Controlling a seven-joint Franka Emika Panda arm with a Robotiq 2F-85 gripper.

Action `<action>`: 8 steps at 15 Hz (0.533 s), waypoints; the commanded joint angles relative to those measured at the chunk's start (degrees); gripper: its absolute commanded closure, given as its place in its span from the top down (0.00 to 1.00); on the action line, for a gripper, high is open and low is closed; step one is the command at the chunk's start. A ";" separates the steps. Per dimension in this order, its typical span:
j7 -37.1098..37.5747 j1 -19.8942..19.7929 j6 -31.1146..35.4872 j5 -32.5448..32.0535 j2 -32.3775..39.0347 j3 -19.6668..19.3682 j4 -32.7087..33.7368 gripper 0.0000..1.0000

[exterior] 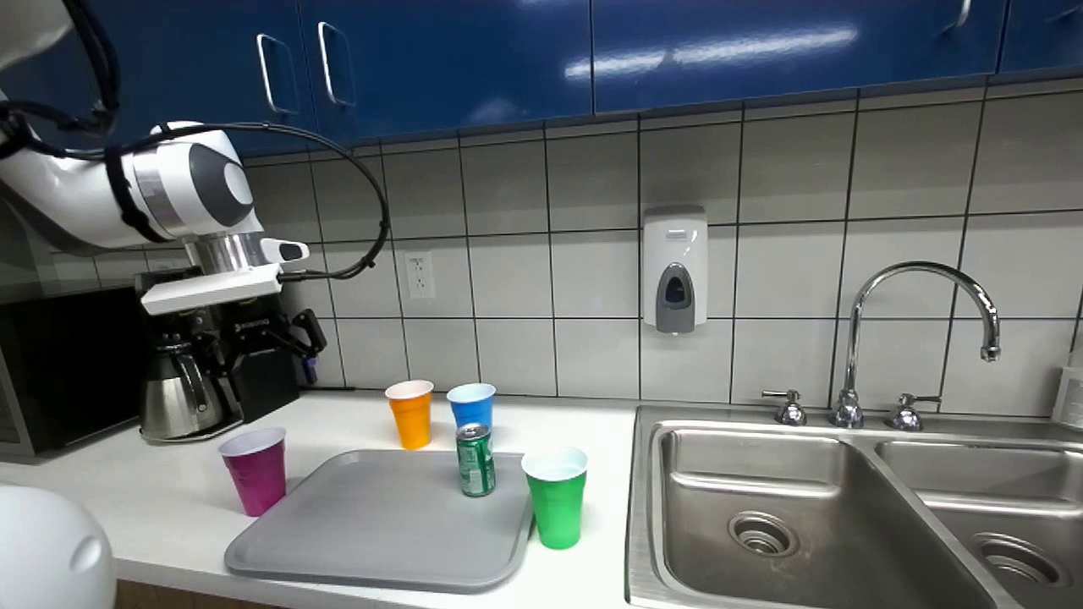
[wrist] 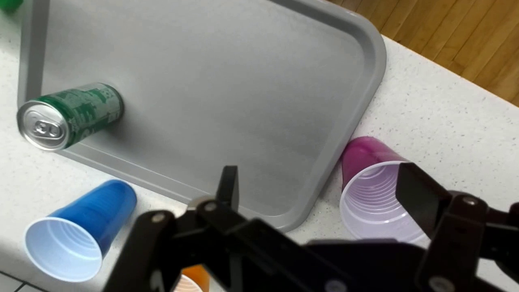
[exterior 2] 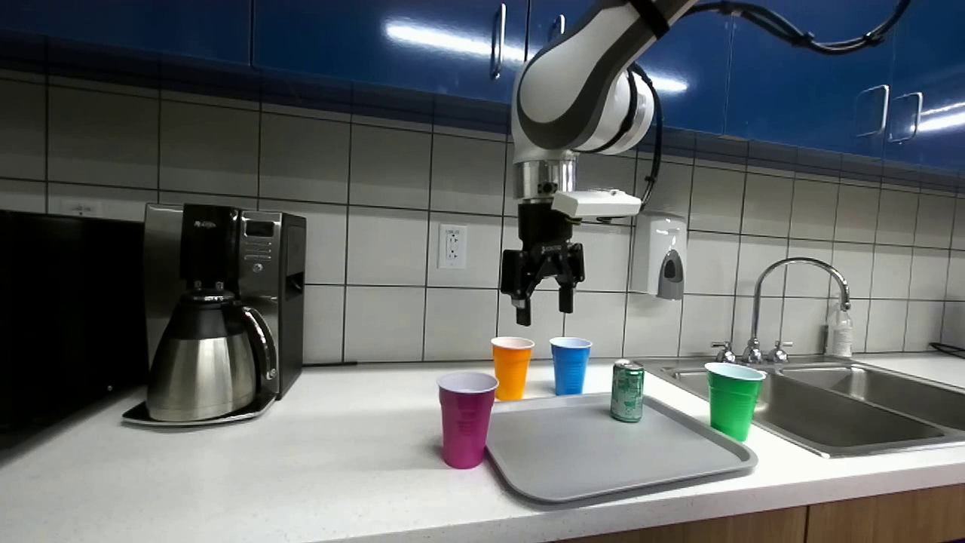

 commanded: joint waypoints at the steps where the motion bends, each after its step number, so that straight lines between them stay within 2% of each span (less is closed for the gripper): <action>1: 0.33 0.16 4.03 -1.98 3.68 0.17 1.18 1.00; 8: 1.69 0.58 10.68 -3.68 11.40 -0.35 4.28 1.00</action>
